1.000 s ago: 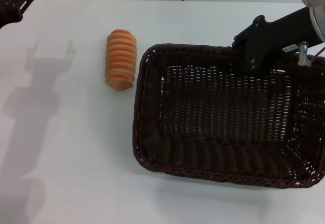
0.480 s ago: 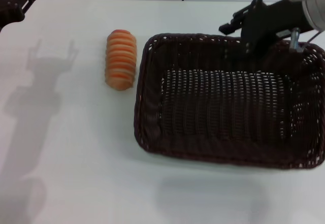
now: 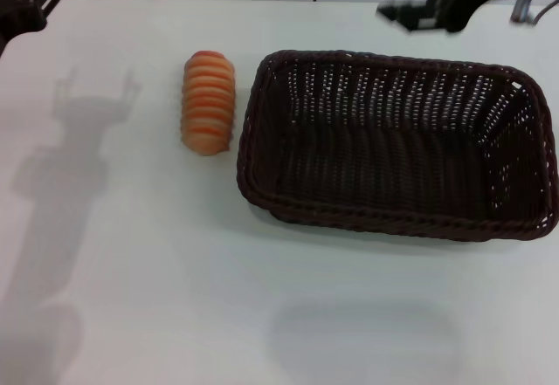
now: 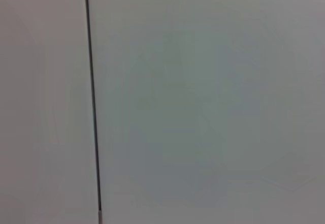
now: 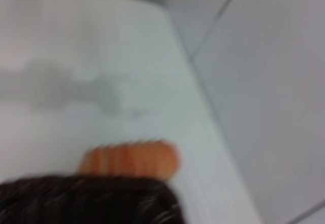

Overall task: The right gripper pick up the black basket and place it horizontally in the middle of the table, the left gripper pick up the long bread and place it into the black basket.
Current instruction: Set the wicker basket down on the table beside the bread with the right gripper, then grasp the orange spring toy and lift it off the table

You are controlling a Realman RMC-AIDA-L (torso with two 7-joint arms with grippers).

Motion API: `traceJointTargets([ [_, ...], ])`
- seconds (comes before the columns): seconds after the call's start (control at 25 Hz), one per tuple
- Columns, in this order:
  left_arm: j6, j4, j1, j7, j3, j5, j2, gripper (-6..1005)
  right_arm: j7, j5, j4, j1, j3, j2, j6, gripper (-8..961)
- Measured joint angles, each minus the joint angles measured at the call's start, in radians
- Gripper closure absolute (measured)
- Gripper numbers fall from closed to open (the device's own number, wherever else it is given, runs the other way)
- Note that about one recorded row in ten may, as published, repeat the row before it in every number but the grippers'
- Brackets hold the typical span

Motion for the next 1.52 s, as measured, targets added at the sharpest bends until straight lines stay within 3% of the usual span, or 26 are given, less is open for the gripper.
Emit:
traceJointTargets([
  [0.08,0.031,0.015,-0.001,0.000,-0.001,0.000,0.000,139,0.123,-0.001,0.098,-0.058,0.010,0.001,-0.038,468],
  [0.12,0.060,0.030,-0.004,0.000,-0.004,0.000,0.000,139,0.209,-0.001,0.199,-0.153,0.012,0.003,-0.099,468],
  [0.16,0.080,0.041,-0.006,0.000,-0.005,0.000,0.000,139,0.209,-0.001,0.199,-0.153,0.012,0.003,-0.099,468],
  [0.28,0.191,0.095,-0.024,-0.010,-0.036,0.000,0.000,139,0.273,0.036,0.320,-0.352,-0.008,0.007,-0.265,468],
  [0.4,0.311,0.149,-0.046,-0.014,-0.086,0.000,0.000,139,0.275,0.152,0.366,-0.552,-0.032,0.007,-0.428,468],
  [0.52,0.468,0.191,-0.095,-0.042,-0.166,0.002,0.000,139,0.269,0.257,0.354,-0.684,-0.037,0.007,-0.536,468],
  [0.68,0.682,0.214,-0.198,-0.086,-0.287,0.011,0.000,138,0.223,0.294,0.314,-0.779,-0.073,0.009,-0.607,468],
  [0.72,0.783,0.219,-0.256,-0.099,-0.352,0.015,0.000,138,0.199,0.304,0.303,-0.800,-0.091,0.010,-0.627,468],
  [0.88,0.892,0.232,-0.332,-0.146,-0.413,0.064,0.000,138,0.121,0.334,0.272,-0.867,-0.142,0.010,-0.683,469],
  [1.04,0.963,0.269,-0.396,-0.227,-0.431,0.188,-0.002,139,0.108,0.336,0.257,-0.921,-0.146,0.009,-0.720,469],
  [1.16,0.979,0.284,-0.424,-0.256,-0.431,0.234,-0.002,139,0.054,0.356,0.253,-1.000,-0.166,0.010,-0.846,469],
  [1.32,1.016,0.285,-0.462,-0.277,-0.443,0.246,-0.001,139,-0.135,0.447,0.248,-1.096,-0.202,0.010,-0.998,469],
  [1.52,1.146,0.284,-0.550,-0.321,-0.462,0.338,0.000,138,-0.359,0.615,0.207,-1.134,-0.181,0.009,-1.035,469],
])
